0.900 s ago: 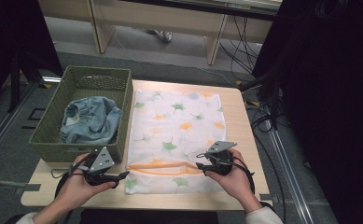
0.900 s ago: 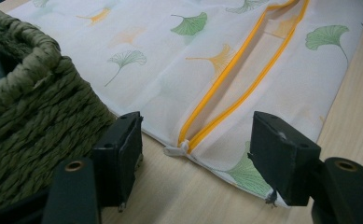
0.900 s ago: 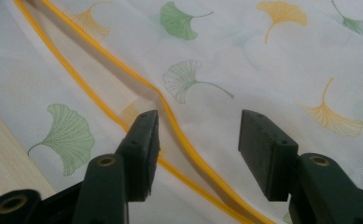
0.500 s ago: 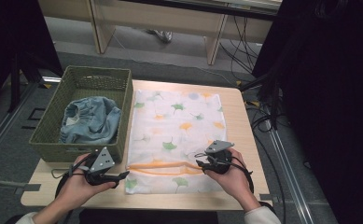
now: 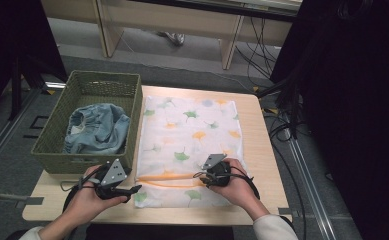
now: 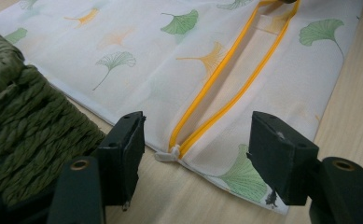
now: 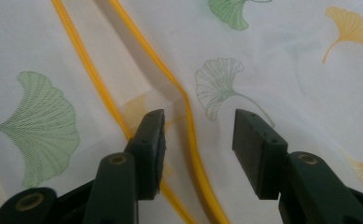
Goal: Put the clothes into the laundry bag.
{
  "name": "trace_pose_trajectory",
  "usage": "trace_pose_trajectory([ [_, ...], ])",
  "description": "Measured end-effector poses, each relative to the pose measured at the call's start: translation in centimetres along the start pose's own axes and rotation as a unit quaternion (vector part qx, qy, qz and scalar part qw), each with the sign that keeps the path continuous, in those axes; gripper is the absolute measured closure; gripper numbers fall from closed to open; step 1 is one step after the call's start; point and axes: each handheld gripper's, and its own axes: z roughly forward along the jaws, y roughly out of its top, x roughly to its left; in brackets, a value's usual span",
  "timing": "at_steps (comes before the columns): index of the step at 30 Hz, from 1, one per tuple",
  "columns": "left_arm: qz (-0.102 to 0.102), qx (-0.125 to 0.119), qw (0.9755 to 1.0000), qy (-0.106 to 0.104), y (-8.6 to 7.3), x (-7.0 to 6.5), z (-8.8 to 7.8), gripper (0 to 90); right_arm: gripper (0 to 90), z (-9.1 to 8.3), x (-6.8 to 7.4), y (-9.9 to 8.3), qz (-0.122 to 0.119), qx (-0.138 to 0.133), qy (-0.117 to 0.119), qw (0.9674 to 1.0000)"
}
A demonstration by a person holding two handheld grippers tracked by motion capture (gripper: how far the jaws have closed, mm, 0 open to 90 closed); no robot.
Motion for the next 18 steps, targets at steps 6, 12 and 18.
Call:
trace_pose_trajectory([
  [6, -0.001, 0.003, 1.0, -0.001, 0.0, 0.1, -0.1, 35.9, 58.2, 1.0, -0.3, 0.9, -0.02, 0.017, -0.004, 0.9996],
  [12, -0.001, 0.001, 1.0, 0.0, 0.0, 0.1, 0.0, 36.0, 65.7, 1.7, -0.1, 1.7, -0.061, 0.028, -0.01, 0.9977],
  [18, 0.001, 0.002, 1.0, 0.0, 0.0, 0.0, 0.0, 36.0, 74.1, 2.4, -0.1, 2.1, -0.074, 0.044, -0.004, 0.9963],
])
